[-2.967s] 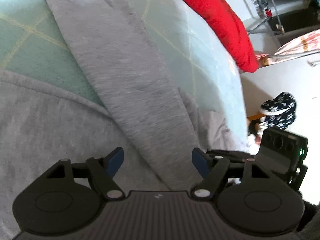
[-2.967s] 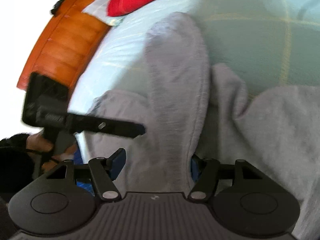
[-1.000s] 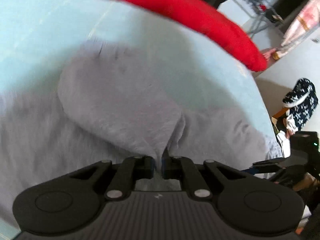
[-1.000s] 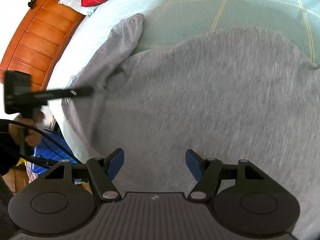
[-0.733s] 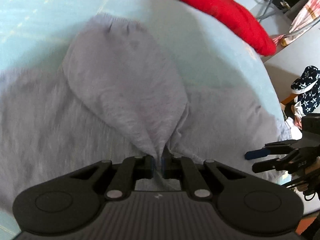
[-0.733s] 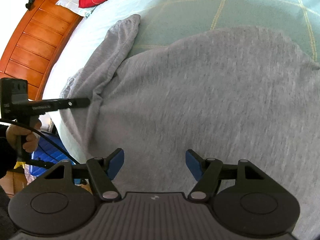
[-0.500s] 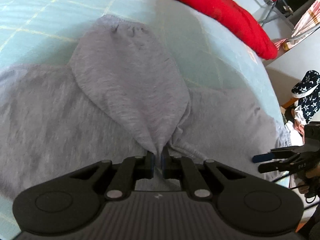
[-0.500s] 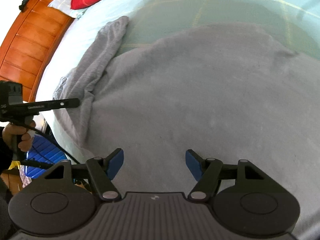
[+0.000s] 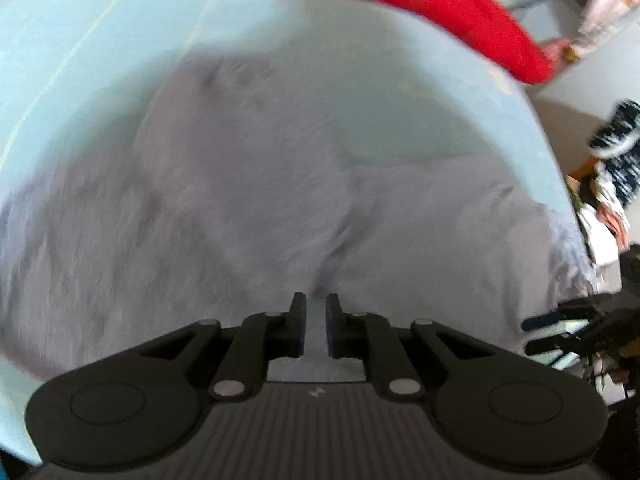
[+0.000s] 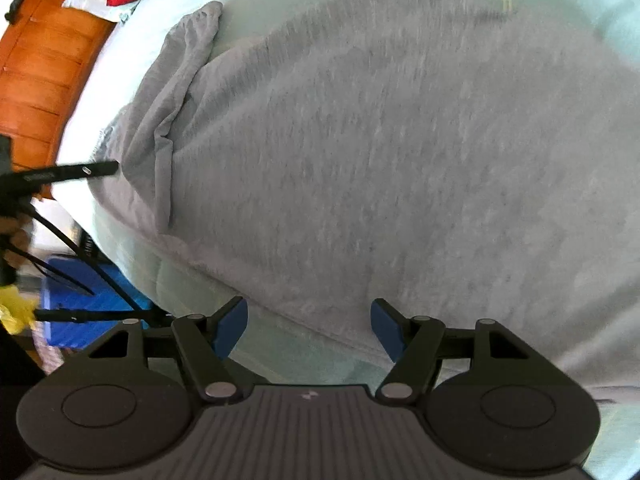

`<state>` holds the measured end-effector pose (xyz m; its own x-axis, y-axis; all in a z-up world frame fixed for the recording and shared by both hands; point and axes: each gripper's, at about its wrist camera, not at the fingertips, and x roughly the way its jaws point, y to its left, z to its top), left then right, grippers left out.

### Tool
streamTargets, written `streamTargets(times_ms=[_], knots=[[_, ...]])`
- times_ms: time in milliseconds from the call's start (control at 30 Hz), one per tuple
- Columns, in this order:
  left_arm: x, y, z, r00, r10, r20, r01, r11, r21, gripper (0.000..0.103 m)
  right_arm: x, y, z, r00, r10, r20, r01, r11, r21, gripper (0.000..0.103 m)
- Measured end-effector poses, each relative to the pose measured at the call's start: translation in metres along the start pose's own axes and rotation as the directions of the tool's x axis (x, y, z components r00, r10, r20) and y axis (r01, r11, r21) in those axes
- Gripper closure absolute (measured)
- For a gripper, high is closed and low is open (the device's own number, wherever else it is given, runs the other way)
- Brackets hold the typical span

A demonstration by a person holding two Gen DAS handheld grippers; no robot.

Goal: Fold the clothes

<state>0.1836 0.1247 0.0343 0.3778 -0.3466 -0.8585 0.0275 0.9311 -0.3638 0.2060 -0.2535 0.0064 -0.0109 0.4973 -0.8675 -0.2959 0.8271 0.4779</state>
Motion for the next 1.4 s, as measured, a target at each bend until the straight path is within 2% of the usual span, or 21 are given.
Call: streamTargets(times_ms=[100, 167, 233, 300, 400, 467, 500, 567, 667, 733, 767, 900, 1000, 1067, 1167, 1233, 1300, 1400], knots=[[0.016, -0.027, 0.007, 0.996, -0.088, 0.005, 0.087, 0.989, 0.120, 0.087, -0.006, 0.001, 0.000, 0.993, -0.104, 0.054, 0.105, 0.994, -0.010, 0.030], [0.036, -0.041, 0.007, 0.989, -0.145, -0.018, 0.146, 0.971, 0.188, 0.087, -0.004, -0.004, -0.004, 0.981, -0.176, 0.081, 0.178, 0.984, -0.006, 0.030], [0.061, -0.050, 0.000, 0.980, -0.184, -0.079, 0.197, 0.953, 0.228, 0.086, 0.006, -0.010, -0.014, 0.977, -0.201, 0.065, 0.201, 0.980, 0.014, 0.029], [0.082, -0.051, -0.012, 0.974, -0.168, -0.155, 0.200, 0.954, 0.224, 0.087, 0.008, -0.013, -0.027, 0.977, -0.200, 0.070, 0.199, 0.980, 0.028, 0.029], [0.093, -0.036, -0.040, 0.955, -0.100, -0.278, 0.144, 0.979, 0.143, 0.088, 0.001, -0.013, -0.039, 0.979, -0.191, 0.072, 0.188, 0.981, 0.050, 0.028], [0.084, -0.028, -0.051, 0.942, -0.119, -0.314, 0.146, 0.987, 0.065, 0.087, -0.005, -0.014, -0.040, 0.980, -0.184, 0.071, 0.179, 0.981, 0.074, 0.028], [0.078, -0.028, -0.051, 0.940, -0.116, -0.322, 0.142, 0.988, 0.060, 0.087, -0.009, -0.014, -0.037, 0.978, -0.192, 0.079, 0.186, 0.979, 0.080, 0.028], [0.068, -0.035, -0.041, 0.945, -0.102, -0.310, 0.138, 0.986, 0.098, 0.087, -0.016, -0.013, -0.029, 0.971, -0.212, 0.111, 0.204, 0.976, 0.082, 0.028], [0.063, -0.049, -0.015, 0.963, -0.128, -0.236, 0.169, 0.972, 0.165, 0.084, -0.021, -0.016, -0.014, 0.956, -0.243, 0.162, 0.234, 0.969, 0.076, 0.028], [0.070, -0.056, 0.000, 0.971, -0.145, -0.192, 0.183, 0.963, 0.199, 0.077, -0.013, -0.021, -0.010, 0.949, -0.276, 0.149, 0.267, 0.960, 0.082, 0.028], [0.077, -0.058, 0.004, 0.972, -0.143, -0.185, 0.181, 0.962, 0.206, 0.077, -0.008, -0.022, -0.011, 0.949, -0.285, 0.138, 0.275, 0.958, 0.087, 0.028], [0.106, -0.051, -0.010, 0.961, -0.090, -0.261, 0.136, 0.977, 0.162, 0.078, 0.000, -0.021, -0.012, 0.950, -0.286, 0.123, 0.277, 0.957, 0.087, 0.027], [0.097, -0.045, -0.010, 0.959, -0.113, -0.259, 0.143, 0.985, 0.101, 0.078, -0.001, -0.016, -0.007, 0.954, -0.273, 0.124, 0.267, 0.962, 0.064, 0.027], [0.086, -0.042, 0.002, 0.969, -0.105, -0.222, 0.132, 0.985, 0.114, 0.077, -0.004, -0.010, 0.004, 0.952, -0.262, 0.157, 0.263, 0.965, 0.012, 0.027], [0.076, -0.036, 0.035, 0.982, -0.126, -0.142, 0.144, 0.982, 0.122, 0.076, -0.007, 0.003, 0.034, 0.955, -0.202, 0.217, 0.227, 0.970, -0.093, 0.027], [0.078, -0.028, 0.053, 0.985, -0.138, -0.103, 0.149, 0.983, 0.109, 0.071, -0.004, 0.011, 0.059, 0.958, -0.151, 0.245, 0.195, 0.967, -0.166, 0.027], [0.086, -0.019, 0.061, 0.985, -0.140, -0.102, 0.148, 0.986, 0.080, 0.070, 0.002, 0.024, 0.087, 0.956, -0.111, 0.272, 0.180, 0.952, -0.246, 0.027], [0.099, -0.004, 0.055, 0.983, -0.108, -0.149, 0.113, 0.993, 0.027, 0.071, 0.006, 0.041, 0.126, 0.952, -0.056, 0.302, 0.171, 0.914, -0.368, 0.027]])
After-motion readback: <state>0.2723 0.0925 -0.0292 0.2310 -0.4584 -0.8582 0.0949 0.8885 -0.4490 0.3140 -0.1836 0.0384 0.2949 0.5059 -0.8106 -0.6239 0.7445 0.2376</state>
